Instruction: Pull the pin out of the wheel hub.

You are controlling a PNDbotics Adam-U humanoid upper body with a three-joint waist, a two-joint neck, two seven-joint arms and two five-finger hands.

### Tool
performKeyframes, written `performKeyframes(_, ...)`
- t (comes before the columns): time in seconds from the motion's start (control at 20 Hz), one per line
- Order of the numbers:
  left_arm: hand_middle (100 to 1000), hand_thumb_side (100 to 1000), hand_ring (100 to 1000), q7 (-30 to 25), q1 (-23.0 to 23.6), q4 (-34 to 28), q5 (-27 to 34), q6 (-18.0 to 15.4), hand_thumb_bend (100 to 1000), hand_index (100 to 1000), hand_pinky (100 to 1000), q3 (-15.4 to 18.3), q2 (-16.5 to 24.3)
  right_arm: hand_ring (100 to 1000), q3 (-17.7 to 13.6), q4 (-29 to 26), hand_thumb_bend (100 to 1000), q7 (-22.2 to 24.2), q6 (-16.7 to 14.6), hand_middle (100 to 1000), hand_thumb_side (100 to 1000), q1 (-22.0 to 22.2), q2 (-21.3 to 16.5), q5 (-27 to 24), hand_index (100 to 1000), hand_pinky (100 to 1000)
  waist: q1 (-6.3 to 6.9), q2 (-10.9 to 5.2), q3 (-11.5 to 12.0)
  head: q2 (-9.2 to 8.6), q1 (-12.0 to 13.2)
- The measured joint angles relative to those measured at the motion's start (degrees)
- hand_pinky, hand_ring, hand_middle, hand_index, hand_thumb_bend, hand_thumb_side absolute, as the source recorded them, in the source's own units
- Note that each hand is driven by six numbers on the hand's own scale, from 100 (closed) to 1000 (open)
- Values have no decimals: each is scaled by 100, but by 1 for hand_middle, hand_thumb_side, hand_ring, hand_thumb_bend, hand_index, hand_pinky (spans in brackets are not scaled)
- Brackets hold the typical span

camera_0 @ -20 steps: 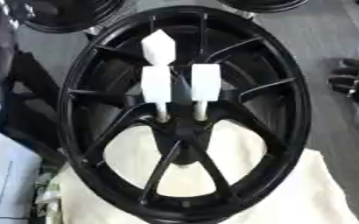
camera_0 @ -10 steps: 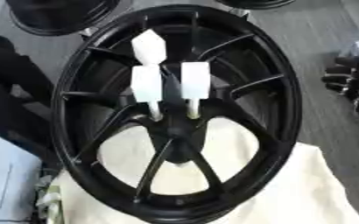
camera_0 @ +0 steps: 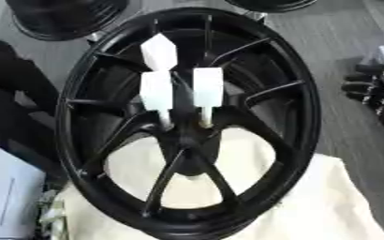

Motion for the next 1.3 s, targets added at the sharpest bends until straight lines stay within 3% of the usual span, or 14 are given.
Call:
performKeyframes(0.45,719,606,708,-554,-112,-1,-465,522,154,830,755,-507,-224,768,11,0,100,0,0,723,815,4,-22,1,833,856,2,-4,6,3,-3)
performKeyframes(0.65,736,597,714,-623,38,-1,-608,480,198,837,763,-565,-216,776,4,-1,100,-17,-15,732,809,3,-22,-1,839,857,2,-4,2,2,-3)
performKeyframes(1.3,767,423,708,-1028,542,0,-1235,76,289,853,768,-574,73,771,-58,-125,100,-152,-44,726,807,-8,-25,-56,835,856,24,-4,-28,1,0)
